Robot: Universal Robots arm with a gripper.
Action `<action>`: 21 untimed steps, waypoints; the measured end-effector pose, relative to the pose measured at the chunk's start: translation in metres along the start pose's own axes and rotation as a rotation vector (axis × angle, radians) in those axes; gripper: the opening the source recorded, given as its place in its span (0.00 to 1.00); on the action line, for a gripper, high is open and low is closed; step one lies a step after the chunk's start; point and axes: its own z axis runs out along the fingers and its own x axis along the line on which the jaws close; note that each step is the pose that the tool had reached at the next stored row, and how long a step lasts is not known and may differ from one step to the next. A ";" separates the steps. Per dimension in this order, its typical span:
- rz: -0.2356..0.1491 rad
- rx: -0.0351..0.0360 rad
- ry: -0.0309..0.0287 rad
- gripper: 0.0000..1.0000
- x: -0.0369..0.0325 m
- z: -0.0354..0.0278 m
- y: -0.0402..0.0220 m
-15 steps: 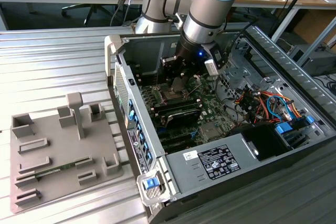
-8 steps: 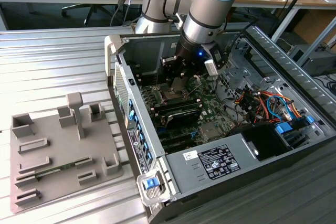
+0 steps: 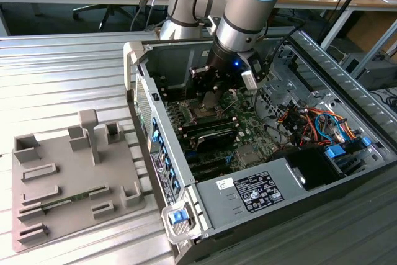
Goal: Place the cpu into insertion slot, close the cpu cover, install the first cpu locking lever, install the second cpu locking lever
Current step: 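Place the cpu into insertion slot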
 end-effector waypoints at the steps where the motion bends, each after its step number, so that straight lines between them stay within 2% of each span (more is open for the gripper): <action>1: 0.001 -0.0001 -0.0001 0.53 0.0000 0.0000 0.0000; 21: 0.026 -0.0006 -0.0020 0.53 0.0000 0.0004 0.0000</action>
